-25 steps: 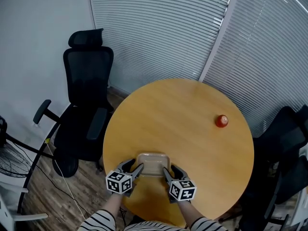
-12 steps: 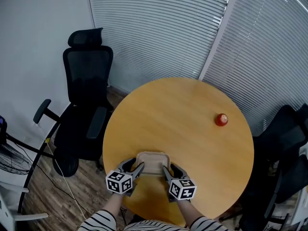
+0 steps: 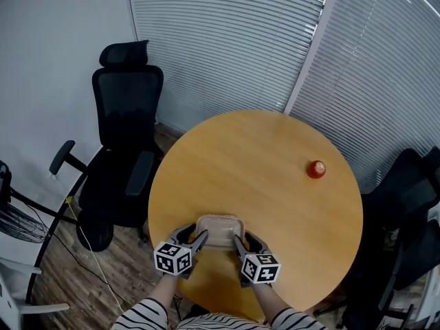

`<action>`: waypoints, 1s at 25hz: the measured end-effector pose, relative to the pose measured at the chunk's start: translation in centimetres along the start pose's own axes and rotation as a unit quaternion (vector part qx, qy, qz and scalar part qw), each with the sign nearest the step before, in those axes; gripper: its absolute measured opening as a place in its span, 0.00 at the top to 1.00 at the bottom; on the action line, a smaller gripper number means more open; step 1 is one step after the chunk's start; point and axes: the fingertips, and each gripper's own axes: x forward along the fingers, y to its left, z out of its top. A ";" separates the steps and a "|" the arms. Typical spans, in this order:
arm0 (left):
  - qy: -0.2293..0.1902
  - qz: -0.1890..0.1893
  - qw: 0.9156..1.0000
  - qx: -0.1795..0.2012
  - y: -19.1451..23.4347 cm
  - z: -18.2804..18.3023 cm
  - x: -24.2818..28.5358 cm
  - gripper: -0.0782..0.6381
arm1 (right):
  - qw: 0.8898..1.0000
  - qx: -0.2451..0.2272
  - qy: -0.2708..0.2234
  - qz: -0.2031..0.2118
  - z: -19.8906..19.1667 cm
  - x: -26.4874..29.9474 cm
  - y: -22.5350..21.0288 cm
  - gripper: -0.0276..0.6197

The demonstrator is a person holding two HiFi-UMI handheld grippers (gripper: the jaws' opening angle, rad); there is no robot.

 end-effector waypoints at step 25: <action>-0.096 -0.012 0.995 -0.015 -2.8 4.7 -5.8 0.75 | 0.995 0.048 -0.081 0.037 3.4 -5.6 3.0 0.82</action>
